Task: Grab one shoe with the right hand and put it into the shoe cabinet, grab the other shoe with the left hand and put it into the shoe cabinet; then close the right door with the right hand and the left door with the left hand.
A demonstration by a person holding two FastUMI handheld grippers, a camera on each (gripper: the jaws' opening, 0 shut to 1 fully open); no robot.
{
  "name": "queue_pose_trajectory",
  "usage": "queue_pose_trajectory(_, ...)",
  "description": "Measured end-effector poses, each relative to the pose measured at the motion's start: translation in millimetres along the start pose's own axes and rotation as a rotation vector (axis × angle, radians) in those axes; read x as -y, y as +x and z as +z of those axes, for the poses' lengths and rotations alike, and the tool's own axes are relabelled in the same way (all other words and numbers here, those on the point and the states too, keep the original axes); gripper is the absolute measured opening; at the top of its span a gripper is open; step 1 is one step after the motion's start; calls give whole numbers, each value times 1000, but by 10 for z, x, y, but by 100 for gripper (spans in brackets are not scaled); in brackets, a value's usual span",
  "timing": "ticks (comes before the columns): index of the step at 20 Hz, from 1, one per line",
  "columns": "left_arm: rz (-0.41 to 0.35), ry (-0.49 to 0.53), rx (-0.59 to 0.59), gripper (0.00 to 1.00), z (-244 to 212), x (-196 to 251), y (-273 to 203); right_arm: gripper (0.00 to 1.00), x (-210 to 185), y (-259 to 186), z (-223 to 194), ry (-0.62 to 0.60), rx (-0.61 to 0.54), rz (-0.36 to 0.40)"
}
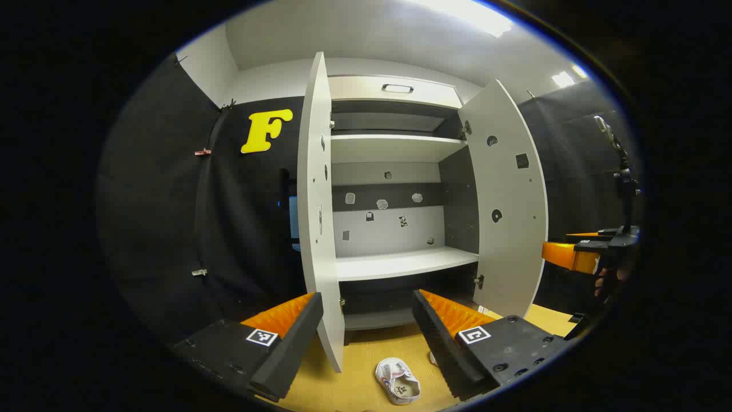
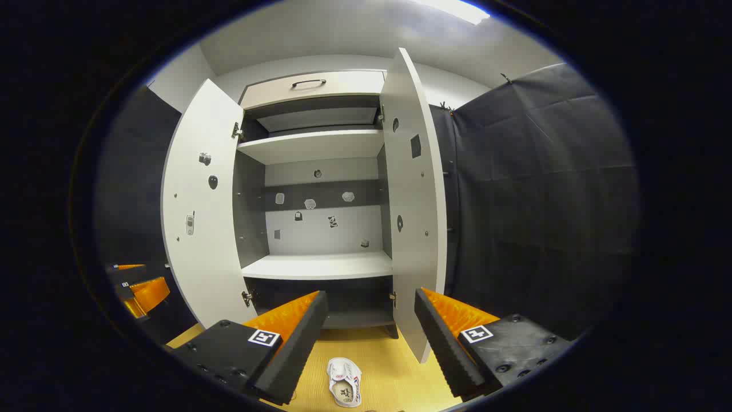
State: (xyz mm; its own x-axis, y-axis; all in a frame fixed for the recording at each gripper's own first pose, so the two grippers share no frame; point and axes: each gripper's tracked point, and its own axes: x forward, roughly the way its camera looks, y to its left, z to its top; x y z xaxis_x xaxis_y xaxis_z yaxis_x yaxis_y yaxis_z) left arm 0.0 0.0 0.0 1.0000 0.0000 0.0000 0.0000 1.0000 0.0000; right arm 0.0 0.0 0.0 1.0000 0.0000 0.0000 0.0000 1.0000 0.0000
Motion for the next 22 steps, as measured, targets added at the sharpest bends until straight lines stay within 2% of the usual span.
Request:
queue_pose_trajectory(9, -17, -21, -6, 98, 7, 15, 187, 99, 123, 6, 95, -22, -11, -19)
queue_pose_trajectory(13, -14, -23, -21, 98, -5, 100, 256, 99, 162, 73, -4, -20, -38, 1)
queue_pose_trajectory(17, 8, -1, -25, 98, 51, 231, 331, 99, 202, 205, -152, -10, -66, 49)
queue_pose_trajectory(20, 53, 1, -45, 98, 7, 339, 396, 98, 230, 273, -450, -33, -111, 131)
queue_pose_trajectory(22, 99, -22, -77, 98, -63, 427, 392, 99, 225, 257, -807, -26, -197, 208)
